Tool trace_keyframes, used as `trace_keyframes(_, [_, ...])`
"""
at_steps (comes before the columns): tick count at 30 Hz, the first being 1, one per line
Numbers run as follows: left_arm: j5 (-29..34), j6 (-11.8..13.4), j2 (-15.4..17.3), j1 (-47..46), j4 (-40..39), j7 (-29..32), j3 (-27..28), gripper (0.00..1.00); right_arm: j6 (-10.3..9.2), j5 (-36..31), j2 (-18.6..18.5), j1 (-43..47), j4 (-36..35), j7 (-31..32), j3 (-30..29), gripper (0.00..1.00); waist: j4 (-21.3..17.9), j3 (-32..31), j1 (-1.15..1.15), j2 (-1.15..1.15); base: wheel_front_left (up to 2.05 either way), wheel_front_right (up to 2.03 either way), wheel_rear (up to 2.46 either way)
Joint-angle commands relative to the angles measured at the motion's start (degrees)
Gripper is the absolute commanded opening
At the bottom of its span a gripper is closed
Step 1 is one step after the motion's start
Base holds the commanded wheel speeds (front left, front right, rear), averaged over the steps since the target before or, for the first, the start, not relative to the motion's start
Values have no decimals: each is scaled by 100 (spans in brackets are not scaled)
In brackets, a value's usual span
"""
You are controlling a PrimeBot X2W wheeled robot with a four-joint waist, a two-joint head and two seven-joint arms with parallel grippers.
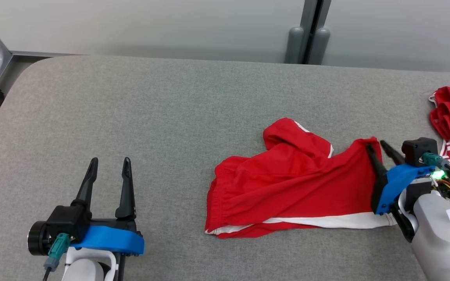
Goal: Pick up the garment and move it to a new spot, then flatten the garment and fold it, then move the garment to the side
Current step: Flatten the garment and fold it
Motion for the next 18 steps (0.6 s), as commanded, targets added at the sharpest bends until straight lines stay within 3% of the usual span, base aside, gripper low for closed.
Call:
trace_keyframes(1, [-18,-26,-15,-50,8,-14,15,100,1,40,24,-118,63,-116,-38,100,-34,-19,0,0,0,0,0])
trace_keyframes(7, [9,-29,-19,58,-1,-14,70,100,1,69,91,48,-167,-326,-194,100,-225,-148,0,0,0,0,0])
trace_keyframes(18, [84,-17,-21,350,-98,-14,312,100,1,-241,433,1378,-2472,-336,-909,100,-720,-429,0,0,0,0,0])
